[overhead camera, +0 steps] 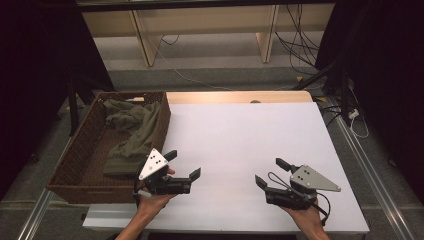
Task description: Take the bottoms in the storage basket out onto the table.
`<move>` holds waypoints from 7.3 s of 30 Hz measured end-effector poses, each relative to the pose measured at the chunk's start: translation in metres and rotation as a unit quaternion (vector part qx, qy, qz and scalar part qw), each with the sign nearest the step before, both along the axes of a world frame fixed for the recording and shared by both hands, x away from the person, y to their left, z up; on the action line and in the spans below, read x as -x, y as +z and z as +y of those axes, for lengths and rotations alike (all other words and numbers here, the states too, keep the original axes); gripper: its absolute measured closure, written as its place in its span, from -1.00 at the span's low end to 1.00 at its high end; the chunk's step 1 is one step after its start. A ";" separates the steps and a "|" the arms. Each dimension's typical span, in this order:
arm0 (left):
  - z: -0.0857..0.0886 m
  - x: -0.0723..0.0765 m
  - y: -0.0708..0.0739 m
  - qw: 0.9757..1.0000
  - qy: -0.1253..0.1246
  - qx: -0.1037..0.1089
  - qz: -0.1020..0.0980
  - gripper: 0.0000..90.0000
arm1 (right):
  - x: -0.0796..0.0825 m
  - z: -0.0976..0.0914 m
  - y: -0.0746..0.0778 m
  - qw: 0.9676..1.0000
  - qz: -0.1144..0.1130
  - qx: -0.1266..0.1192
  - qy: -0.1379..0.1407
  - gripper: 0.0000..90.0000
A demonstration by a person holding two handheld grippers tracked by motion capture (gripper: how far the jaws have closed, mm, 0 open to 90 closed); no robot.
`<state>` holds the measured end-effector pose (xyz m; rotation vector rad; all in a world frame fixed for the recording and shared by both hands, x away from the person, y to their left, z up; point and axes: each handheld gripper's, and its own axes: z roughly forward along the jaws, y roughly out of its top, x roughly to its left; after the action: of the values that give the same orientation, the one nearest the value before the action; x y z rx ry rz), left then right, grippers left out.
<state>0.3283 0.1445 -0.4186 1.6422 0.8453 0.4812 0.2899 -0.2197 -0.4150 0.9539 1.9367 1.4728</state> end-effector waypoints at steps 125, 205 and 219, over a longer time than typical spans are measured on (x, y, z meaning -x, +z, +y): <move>0.117 -0.224 -0.035 0.881 0.157 -0.191 0.403 -0.32 | -0.003 0.006 -0.004 0.998 0.025 0.030 0.040 -0.56; 0.117 -0.124 0.120 0.990 0.079 0.014 0.115 0.80 | -0.003 0.002 -0.002 0.999 0.019 0.020 0.036 -0.52; 0.079 -0.115 0.134 0.995 0.020 0.013 0.095 0.80 | -0.004 0.002 -0.002 0.999 0.018 0.023 0.037 -0.52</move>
<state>0.4434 0.2236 -0.2850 1.6673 1.0223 0.3428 0.2938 -0.2177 -0.4171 0.9035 2.0430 1.4553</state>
